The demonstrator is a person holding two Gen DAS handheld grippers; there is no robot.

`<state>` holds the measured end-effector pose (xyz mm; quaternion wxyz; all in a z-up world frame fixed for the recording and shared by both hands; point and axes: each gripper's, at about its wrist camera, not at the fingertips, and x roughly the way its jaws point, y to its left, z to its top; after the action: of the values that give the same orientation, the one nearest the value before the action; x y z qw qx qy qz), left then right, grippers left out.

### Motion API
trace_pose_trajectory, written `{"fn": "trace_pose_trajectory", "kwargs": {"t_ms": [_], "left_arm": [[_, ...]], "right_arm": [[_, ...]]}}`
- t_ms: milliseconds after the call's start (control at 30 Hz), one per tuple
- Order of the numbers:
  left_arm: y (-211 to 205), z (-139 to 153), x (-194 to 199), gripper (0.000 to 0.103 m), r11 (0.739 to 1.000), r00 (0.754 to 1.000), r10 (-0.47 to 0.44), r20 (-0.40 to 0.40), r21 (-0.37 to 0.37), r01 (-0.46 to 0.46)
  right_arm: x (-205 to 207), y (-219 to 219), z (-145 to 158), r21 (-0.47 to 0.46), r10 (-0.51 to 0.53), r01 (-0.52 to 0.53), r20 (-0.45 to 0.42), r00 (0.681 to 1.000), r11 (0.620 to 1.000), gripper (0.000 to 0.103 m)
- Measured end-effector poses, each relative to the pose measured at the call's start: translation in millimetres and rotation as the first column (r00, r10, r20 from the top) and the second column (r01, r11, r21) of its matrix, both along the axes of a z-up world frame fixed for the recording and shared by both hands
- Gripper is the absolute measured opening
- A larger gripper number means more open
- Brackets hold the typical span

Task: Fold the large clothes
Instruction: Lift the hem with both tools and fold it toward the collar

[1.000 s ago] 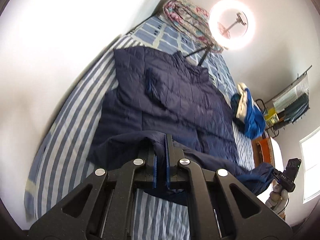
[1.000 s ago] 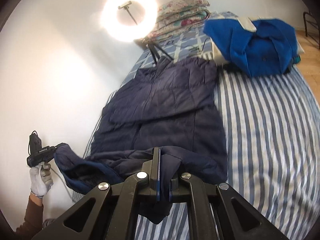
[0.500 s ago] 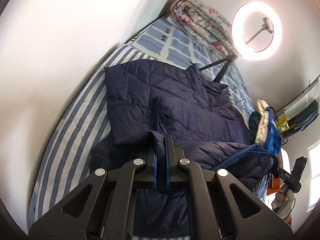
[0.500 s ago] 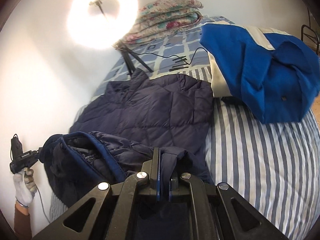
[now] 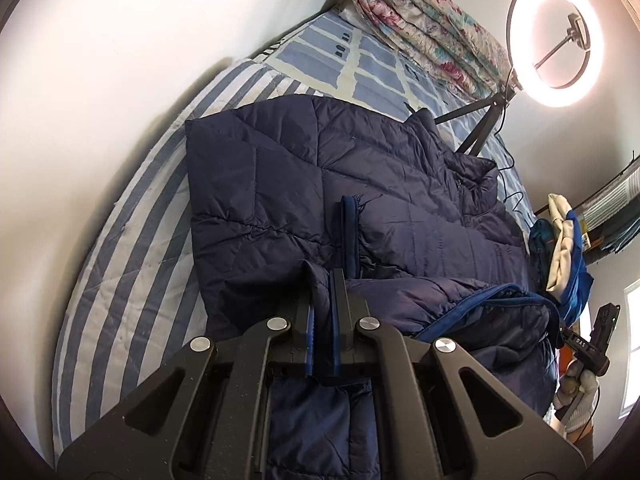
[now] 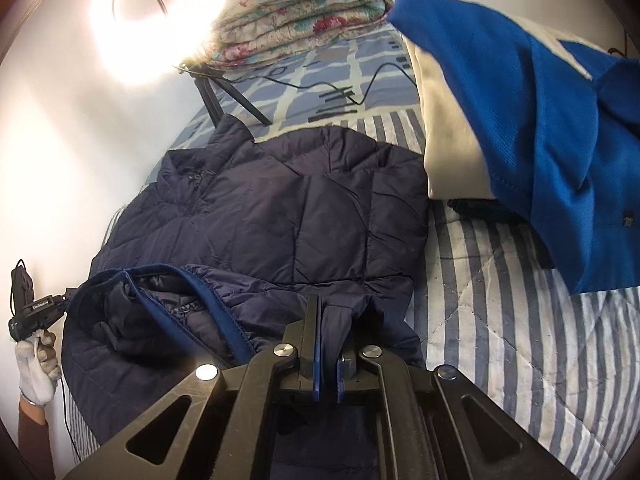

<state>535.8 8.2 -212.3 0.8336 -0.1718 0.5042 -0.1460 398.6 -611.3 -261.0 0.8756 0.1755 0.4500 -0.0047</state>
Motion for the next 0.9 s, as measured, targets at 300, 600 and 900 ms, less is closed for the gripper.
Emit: {"fn": "trace_pose_trajectory", "kwargs": {"t_ms": [300,600,900], "left_arm": [[-19,-1,0,0.004,0.994,0.998,-0.036,0.042,0.108,0.031],[-22,8,1,0.008,0.989,0.995,-0.066,0.072,0.137,0.056],[-29,17,6,0.028,0.985,0.991,-0.101,0.083,0.149,0.088]], "right_arm": [[7,4,-7,-0.028,0.017,-0.018,-0.017,1.000,0.999,0.002],[6,-5,0,0.033,0.018,-0.018,0.001,1.000,0.999,0.003],[2,-10,12,0.073,0.032,-0.034,0.039,0.999,0.997,0.011]]}}
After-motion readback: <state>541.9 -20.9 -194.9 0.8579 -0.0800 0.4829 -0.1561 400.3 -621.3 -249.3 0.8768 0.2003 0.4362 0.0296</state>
